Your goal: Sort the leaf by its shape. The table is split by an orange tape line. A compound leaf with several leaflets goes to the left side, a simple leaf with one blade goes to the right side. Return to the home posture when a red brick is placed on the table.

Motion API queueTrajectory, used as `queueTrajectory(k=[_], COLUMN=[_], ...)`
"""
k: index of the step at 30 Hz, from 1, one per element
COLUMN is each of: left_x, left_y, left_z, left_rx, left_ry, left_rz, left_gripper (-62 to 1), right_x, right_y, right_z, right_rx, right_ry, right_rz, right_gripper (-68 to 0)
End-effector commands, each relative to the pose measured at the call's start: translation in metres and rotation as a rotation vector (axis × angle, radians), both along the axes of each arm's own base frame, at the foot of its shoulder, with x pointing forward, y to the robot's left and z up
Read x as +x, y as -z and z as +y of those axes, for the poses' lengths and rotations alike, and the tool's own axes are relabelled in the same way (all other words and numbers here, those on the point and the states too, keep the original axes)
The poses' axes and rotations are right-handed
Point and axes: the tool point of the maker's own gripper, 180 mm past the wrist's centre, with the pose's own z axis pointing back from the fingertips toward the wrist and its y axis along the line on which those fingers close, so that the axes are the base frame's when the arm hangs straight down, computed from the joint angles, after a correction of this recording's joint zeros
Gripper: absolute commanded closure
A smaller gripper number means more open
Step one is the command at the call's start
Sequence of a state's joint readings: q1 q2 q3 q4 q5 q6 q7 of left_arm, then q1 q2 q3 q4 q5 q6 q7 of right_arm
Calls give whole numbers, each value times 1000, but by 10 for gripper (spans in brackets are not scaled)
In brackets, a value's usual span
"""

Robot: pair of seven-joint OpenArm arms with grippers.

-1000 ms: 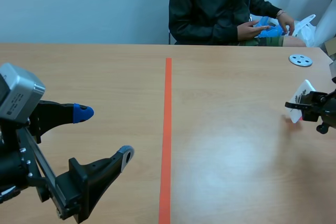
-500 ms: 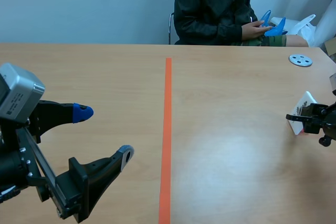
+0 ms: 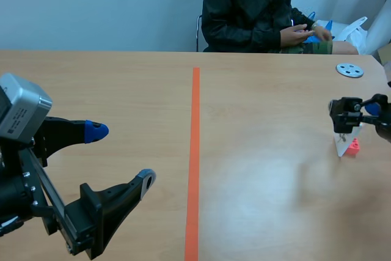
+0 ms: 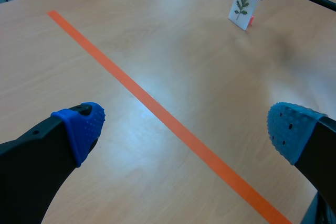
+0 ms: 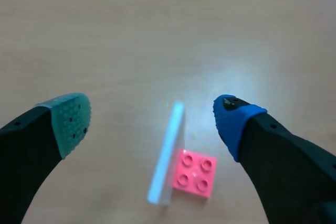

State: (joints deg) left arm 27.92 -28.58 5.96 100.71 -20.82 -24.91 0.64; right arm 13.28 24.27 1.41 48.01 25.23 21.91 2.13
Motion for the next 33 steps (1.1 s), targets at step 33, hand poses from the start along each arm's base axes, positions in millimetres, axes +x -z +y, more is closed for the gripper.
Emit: queueTrajectory(k=[33], left_x=[16], left_y=[-4], left_z=[15], left_rx=[8], left_ry=[-109], left_rz=[-32], left_gripper=[-623], right_x=[-112], right_y=[-91], right_z=[174], right_rx=[58], right_ry=[-596], right_rz=[-73], right_gripper=[-679])
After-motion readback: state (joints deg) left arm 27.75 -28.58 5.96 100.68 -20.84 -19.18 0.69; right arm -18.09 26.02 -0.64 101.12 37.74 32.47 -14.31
